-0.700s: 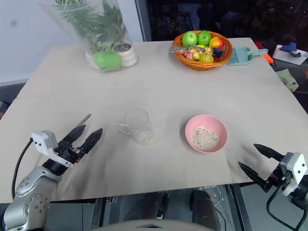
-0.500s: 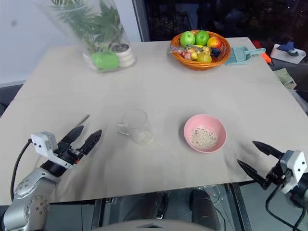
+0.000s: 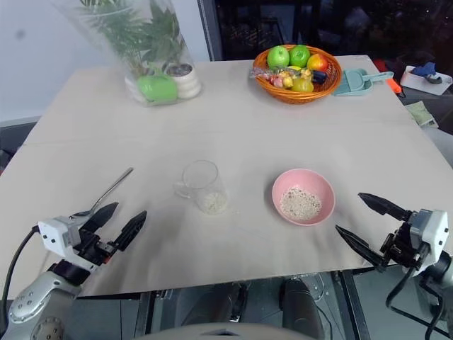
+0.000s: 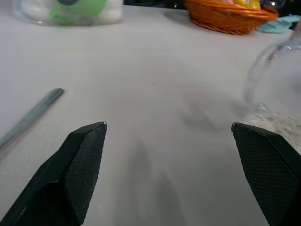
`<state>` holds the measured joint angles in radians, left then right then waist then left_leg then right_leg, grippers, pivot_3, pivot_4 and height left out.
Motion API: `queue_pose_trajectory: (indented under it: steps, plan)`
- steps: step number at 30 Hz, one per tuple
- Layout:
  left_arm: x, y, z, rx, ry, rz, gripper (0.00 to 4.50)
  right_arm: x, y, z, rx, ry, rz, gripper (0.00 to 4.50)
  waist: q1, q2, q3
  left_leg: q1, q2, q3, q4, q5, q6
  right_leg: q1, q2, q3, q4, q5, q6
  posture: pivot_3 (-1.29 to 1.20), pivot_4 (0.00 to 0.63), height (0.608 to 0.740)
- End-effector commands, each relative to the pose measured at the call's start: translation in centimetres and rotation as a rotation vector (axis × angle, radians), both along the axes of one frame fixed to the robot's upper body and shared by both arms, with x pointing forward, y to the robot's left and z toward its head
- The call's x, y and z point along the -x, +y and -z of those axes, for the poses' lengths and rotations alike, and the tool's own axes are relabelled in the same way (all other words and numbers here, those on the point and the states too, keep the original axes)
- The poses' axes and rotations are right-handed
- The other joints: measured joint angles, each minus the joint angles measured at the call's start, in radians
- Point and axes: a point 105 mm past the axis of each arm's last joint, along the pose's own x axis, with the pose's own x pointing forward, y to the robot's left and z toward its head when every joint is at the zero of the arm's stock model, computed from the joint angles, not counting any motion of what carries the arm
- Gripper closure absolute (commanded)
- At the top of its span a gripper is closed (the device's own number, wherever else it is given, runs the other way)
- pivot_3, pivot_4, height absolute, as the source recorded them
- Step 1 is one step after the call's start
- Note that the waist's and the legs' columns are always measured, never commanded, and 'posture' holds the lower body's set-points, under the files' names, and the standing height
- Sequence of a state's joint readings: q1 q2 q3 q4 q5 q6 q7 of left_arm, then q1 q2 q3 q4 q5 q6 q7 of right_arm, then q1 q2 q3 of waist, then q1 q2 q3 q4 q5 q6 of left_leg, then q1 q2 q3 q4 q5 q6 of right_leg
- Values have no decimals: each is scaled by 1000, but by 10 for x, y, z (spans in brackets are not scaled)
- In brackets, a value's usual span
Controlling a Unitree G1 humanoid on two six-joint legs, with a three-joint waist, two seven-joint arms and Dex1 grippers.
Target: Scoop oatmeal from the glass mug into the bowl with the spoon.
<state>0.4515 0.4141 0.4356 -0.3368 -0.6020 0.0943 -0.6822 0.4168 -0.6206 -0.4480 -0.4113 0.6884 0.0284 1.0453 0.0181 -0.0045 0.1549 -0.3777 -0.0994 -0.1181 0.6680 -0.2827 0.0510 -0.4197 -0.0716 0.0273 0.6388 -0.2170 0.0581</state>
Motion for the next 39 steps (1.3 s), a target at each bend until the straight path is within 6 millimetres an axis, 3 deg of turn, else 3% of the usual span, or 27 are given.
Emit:
queue_pose_trajectory:
  steps: [1,6,12,18,25,39]
  plan:
    - [-6,7,-23,8,-76,-55,50,1,11,-27,-23,-59,-52,0,1,0,0,0,0,0,0,0,0,0,0,0,0,0,0,0,150,740]
    - [-27,33,-36,-11,-30,-178,50,4,40,-62,-96,-106,-209,0,0,-1,0,0,0,-1,1,0,0,1,1,-2,0,0,0,0,150,740]
    - [-49,50,-46,-14,65,-202,50,9,67,-68,-46,-145,-374,0,1,-1,0,-1,0,-2,0,4,1,0,1,-6,-1,0,0,0,150,740]
    - [-61,66,-44,-110,258,-288,50,17,71,-68,22,-182,-449,0,-1,-2,1,-1,0,-2,0,4,0,0,1,-6,-1,0,0,0,150,740]
    - [-61,90,-46,-223,398,-186,50,21,79,-72,2,-210,-498,0,-5,-2,2,0,0,-2,-1,3,-4,-1,1,-5,0,0,0,0,150,740]
    - [-73,106,-26,-320,562,-97,50,13,94,-93,-68,-239,-506,0,-2,-2,3,-2,0,-2,-1,2,-5,-4,0,-2,0,0,-1,0,150,740]
